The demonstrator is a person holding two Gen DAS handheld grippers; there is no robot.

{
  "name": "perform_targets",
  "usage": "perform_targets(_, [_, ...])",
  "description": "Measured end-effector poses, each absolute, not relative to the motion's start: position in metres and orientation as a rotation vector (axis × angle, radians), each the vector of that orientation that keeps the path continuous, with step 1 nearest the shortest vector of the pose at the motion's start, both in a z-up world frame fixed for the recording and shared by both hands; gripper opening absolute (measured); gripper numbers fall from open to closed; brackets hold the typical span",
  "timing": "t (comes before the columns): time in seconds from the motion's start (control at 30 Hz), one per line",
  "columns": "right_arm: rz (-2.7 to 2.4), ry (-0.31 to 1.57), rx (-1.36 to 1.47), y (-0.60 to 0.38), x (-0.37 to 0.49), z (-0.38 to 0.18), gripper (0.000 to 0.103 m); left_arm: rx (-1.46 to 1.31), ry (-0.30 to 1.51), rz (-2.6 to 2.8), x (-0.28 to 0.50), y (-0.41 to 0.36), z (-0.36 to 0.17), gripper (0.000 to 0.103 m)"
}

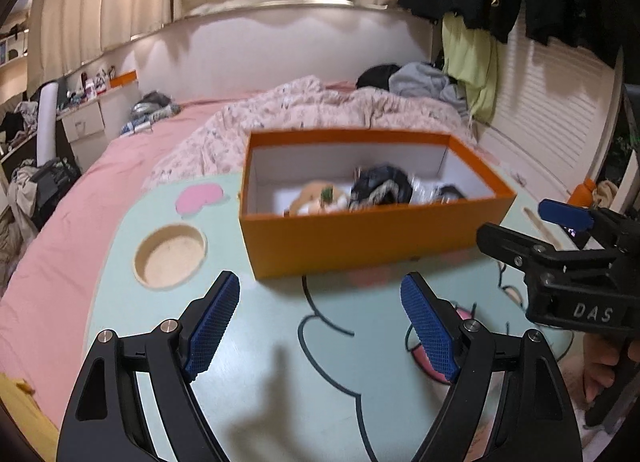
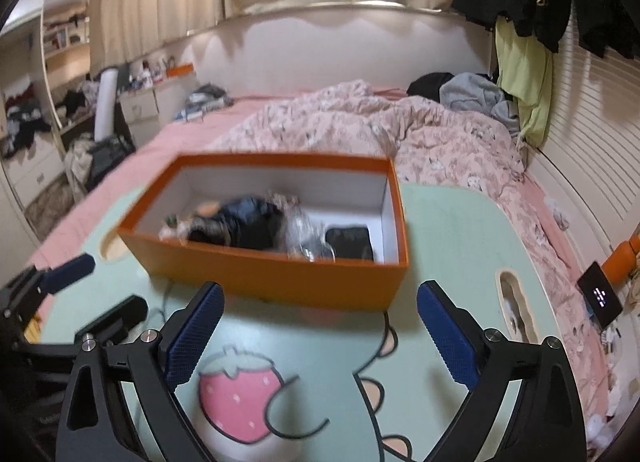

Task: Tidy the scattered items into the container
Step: 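Withdraw both open tools from the box back over the table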

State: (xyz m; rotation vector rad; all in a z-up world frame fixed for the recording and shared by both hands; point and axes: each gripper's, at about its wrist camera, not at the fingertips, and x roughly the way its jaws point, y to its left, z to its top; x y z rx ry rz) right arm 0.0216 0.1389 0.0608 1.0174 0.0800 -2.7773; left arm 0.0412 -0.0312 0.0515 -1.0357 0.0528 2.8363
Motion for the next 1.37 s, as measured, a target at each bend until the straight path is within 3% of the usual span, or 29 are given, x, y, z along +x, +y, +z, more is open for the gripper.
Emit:
perform_targets(0.47, [-2.677, 0.160, 1.303, 0.132, 0.003, 0.012, 0.098, -1.287, 0.063, 2.821, 0.017, -0.036, 0.013, 0.083])
perform_targets(0.57, [-2.660, 0.182, 1.344, 0.130, 0.001, 0.003, 0.100, -1.302, 0.068, 2.823, 0.016, -0.035, 0.010, 0.091])
perform_targets(0.63, [-2.657, 0.154, 1.358, 0.133, -0.001, 0.000, 0.103, -1.333, 0.045, 2.836, 0.013, -0.039, 0.008, 0.103])
perform_targets(1.37, [-2.643, 0.097, 1.373, 0.136, -0.005, -0.003, 0.103, -1.331, 0.034, 2.850, 0.011, -0.043, 0.003, 0.103])
